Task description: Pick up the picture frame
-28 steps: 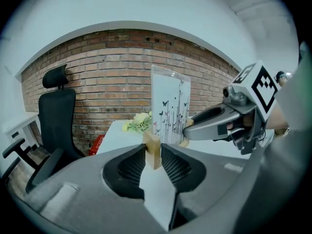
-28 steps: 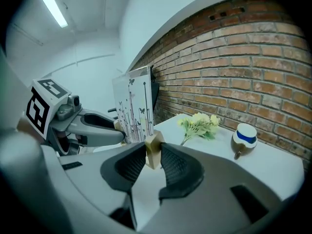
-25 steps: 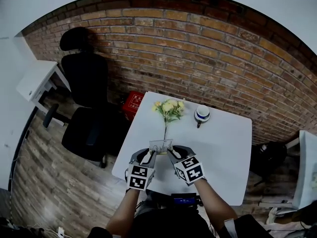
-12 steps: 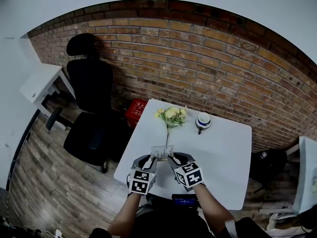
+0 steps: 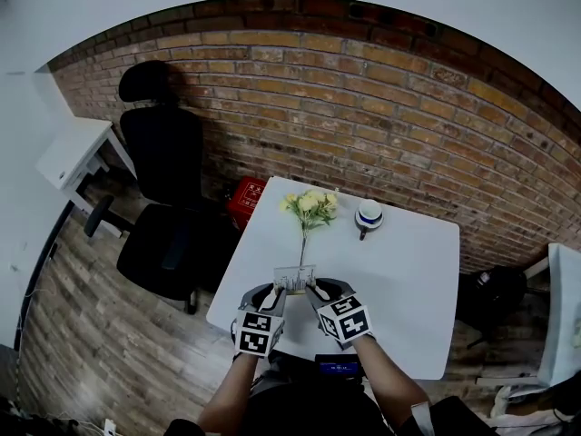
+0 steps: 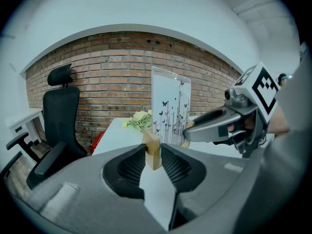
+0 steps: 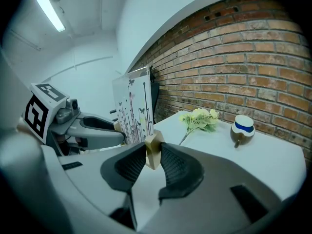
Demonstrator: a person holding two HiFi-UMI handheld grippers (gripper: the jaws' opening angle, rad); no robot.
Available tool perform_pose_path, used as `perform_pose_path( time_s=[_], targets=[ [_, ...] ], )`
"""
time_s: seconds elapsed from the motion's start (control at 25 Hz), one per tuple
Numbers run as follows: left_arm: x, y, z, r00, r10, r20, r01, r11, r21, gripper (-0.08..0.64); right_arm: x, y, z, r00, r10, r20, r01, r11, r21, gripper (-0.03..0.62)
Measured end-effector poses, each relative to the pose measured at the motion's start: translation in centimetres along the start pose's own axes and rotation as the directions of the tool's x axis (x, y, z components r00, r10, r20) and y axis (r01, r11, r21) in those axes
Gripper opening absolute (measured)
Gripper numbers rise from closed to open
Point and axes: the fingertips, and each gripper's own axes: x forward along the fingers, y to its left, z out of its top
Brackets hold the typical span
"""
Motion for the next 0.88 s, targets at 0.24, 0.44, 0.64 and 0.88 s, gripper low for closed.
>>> perform_pose_path(
  time_s=[0.24, 0.44, 0.64, 0.88],
  targets=[
    [-0.8, -2.0, -0.7, 0.999, 0.035, 0.001, -0.035, 0.999, 0.001, 0.109, -1.7, 0.3, -1.7, 1.0, 0.028, -0.006, -0.028, 0.999, 0.021, 0.101],
    [-2.1, -4.0, -2.5, 0.998, 0.061, -0.023, -0.061, 0.998, -0.01, 0.109, -3.1, 1.0, -3.9, 0.997, 0.067, -0.027, -0.066, 0.998, 0.025, 0.101],
    [-3.8, -5.3, -4.5, 0.997, 0.07, -0.04, -0.07, 0.997, -0.012, 0.109, -4.4, 2.7, -5.9, 0.996, 0.08, -0.035, -0.079, 0.996, 0.031, 0.1],
    [-6.2, -6.5, -5.2, 0.998, 0.058, -0.014, -0.058, 0.998, 0.013, 0.107, -6.4, 4.5, -6.7, 0.998, 0.057, -0.017, -0.056, 0.998, 0.028, 0.1]
  ],
)
